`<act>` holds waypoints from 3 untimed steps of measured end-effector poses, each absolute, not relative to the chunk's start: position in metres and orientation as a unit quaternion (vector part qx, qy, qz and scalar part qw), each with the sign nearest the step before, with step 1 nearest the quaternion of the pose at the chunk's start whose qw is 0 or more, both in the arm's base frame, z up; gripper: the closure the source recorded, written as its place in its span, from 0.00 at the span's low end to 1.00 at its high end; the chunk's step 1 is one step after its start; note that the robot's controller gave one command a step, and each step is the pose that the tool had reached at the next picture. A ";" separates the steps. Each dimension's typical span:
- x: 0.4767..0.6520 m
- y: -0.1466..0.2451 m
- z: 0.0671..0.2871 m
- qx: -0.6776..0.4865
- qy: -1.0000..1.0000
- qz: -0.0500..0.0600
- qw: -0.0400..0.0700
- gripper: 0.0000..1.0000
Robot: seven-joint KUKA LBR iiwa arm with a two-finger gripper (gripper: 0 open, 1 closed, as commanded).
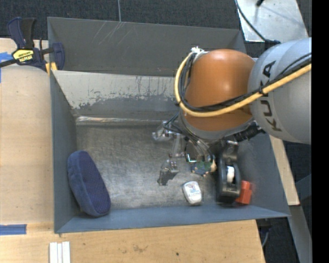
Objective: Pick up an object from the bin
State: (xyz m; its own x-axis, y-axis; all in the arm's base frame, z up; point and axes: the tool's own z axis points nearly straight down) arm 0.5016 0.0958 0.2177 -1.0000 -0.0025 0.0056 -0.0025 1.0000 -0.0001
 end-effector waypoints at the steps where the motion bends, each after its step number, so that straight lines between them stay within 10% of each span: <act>1: 0.513 0.001 0.125 0.079 -0.997 0.001 0.002 0.00; 3: 0.522 -0.080 0.072 -0.076 -0.997 -0.001 -0.003 0.00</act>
Offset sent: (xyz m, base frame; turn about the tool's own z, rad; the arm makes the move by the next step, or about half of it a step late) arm 0.0117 -0.0901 -0.0898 -0.1619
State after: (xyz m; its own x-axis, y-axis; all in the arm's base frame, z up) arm 0.5221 -0.0804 0.0715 -0.9885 0.1514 -0.0061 0.1514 0.9885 0.0035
